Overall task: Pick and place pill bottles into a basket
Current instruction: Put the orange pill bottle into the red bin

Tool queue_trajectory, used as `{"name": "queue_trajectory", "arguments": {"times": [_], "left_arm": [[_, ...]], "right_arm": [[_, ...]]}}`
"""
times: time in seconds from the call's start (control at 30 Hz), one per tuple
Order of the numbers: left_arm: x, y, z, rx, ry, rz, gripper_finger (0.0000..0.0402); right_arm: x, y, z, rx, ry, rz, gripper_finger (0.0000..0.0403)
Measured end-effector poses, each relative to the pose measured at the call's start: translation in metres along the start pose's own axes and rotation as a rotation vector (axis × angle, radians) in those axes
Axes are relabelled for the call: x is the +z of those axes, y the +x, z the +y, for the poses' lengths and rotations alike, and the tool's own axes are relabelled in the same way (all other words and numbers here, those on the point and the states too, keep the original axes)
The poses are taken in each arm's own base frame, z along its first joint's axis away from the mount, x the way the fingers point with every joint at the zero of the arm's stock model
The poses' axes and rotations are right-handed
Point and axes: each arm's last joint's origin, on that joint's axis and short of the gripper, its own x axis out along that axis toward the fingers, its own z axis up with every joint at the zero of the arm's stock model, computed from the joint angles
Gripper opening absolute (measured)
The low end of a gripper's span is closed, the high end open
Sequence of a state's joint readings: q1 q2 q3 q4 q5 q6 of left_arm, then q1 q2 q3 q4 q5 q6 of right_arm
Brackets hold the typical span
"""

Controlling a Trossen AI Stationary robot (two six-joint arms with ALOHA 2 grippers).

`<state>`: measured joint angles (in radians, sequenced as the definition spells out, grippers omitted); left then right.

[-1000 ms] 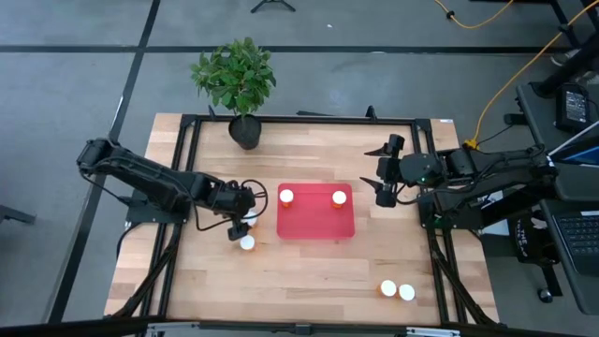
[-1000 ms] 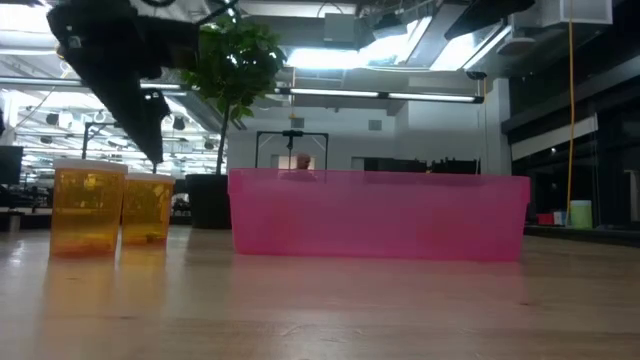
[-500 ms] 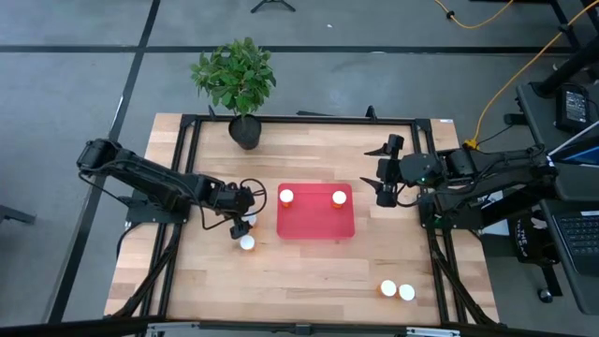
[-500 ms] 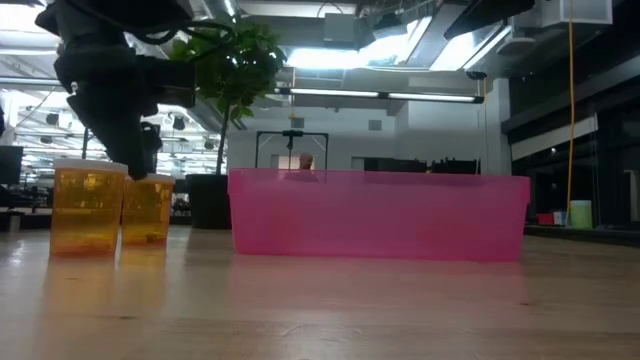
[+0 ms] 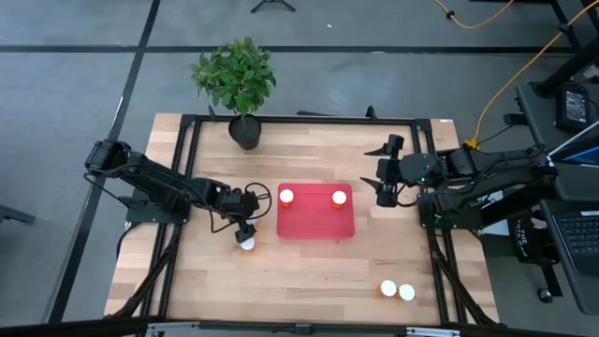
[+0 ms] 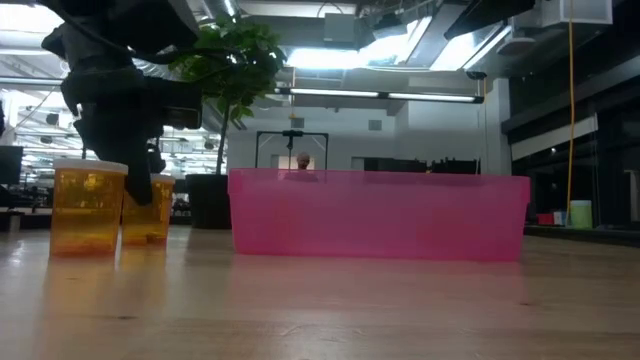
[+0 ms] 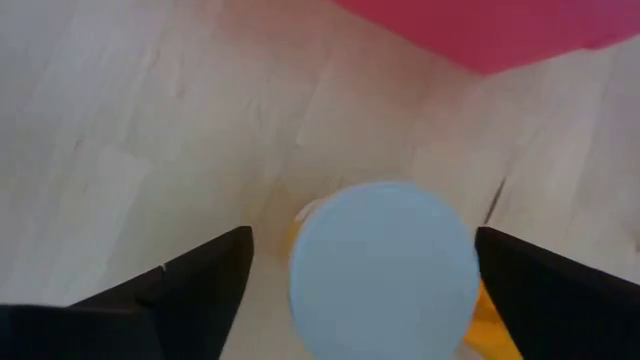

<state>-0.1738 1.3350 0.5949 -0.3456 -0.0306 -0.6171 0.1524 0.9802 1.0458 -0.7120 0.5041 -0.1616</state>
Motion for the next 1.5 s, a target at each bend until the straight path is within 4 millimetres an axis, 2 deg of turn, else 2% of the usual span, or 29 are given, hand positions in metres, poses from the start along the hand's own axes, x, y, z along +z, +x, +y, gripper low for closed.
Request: {"name": "queue_trajectory", "arguments": {"times": [0.33,0.5,0.87,1.03,1.23,1.5], "left_arm": [[0.008,0.001,0.000,-0.033,-0.016,-0.057,0.0236],[0.011,0.000,0.002,-0.059,-0.033,-0.046,0.0195],[0.010,-0.002,0.000,-0.048,-0.004,-0.029,0.0195],[0.024,-0.013,-0.004,0.015,0.070,-0.042,0.0195],[0.052,-0.033,-0.007,0.038,0.144,-0.080,0.0195],[0.102,-0.075,-0.008,0.036,0.226,-0.225,0.0195]], "right_arm": [[0.000,0.000,0.000,-0.001,0.004,-0.003,0.0323],[0.000,0.000,0.000,0.000,0.004,-0.003,0.0323],[0.000,0.000,0.000,0.000,0.002,-0.003,0.0323],[0.000,0.000,0.000,0.000,0.000,-0.002,0.0323],[0.000,0.000,0.000,0.000,-0.004,0.003,0.0323],[-0.002,0.000,0.000,0.002,-0.010,0.017,0.0323]]}}
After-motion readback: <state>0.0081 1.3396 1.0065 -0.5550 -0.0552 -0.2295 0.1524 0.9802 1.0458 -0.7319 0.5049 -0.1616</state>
